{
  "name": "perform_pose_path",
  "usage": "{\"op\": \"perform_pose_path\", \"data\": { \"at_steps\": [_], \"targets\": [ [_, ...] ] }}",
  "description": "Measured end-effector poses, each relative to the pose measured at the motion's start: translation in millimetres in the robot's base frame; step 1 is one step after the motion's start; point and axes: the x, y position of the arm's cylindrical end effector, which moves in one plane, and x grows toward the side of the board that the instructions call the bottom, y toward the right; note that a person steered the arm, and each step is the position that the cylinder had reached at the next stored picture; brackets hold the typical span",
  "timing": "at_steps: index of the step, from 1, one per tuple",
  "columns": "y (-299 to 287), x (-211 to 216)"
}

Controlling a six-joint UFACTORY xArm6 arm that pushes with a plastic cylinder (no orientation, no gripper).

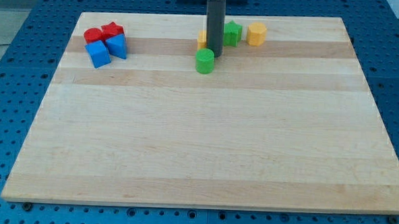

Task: Separate the green circle and yellow heart

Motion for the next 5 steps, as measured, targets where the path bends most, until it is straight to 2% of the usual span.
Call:
{"op": "perform_pose_path", "data": {
  "at_steps": [3, 5],
  "targets": [
    [-1.9, -24.4],
    [-22.2, -17.0]
  ]
}}
